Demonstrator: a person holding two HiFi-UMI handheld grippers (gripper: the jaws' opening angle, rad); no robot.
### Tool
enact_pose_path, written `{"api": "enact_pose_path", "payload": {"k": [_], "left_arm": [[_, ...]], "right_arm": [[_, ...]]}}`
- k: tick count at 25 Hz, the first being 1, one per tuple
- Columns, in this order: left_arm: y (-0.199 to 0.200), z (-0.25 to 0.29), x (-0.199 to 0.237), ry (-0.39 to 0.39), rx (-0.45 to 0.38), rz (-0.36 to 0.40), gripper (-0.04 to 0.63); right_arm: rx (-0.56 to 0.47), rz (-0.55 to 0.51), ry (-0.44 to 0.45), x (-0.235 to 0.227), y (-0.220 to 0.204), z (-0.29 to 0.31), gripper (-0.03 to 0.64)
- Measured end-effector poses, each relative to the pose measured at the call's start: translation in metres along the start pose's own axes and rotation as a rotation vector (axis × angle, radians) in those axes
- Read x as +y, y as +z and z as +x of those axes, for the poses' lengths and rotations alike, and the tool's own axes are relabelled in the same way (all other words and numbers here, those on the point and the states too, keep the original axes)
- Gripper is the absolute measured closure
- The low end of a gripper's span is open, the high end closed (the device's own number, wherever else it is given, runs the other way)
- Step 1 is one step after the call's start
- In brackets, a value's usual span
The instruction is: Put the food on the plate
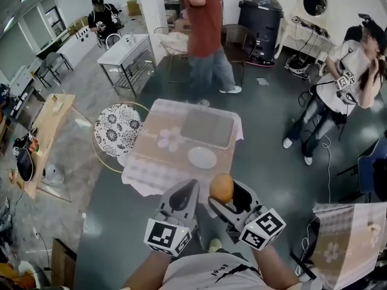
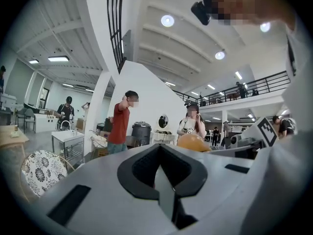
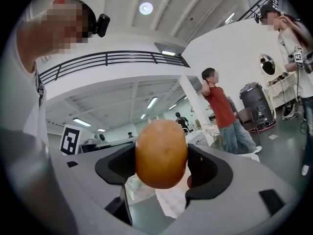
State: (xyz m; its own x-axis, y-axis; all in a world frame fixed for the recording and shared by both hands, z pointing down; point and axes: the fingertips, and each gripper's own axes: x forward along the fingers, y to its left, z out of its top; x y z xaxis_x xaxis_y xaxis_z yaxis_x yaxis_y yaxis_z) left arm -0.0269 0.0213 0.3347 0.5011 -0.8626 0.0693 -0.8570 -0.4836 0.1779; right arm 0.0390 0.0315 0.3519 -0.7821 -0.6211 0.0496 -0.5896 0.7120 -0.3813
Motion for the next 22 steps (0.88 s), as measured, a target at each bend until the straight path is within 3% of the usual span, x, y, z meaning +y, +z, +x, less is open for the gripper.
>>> {"api": "enact_pose_path", "payload": {"k": [11,22], "left_arm": [[0.001,0.067,0.103,-0.067,0.018,0.002,0.589],[-0.035,0.118,0.15,-0.124,0.061,-0.004,0.589]], "right_arm": [[0.019,-0.001,-0.094,-0.048,0.0,0.099,0.31],[0.129,-0.017,-0.175,-0.105,-0.039,0.142,0.31]]}}
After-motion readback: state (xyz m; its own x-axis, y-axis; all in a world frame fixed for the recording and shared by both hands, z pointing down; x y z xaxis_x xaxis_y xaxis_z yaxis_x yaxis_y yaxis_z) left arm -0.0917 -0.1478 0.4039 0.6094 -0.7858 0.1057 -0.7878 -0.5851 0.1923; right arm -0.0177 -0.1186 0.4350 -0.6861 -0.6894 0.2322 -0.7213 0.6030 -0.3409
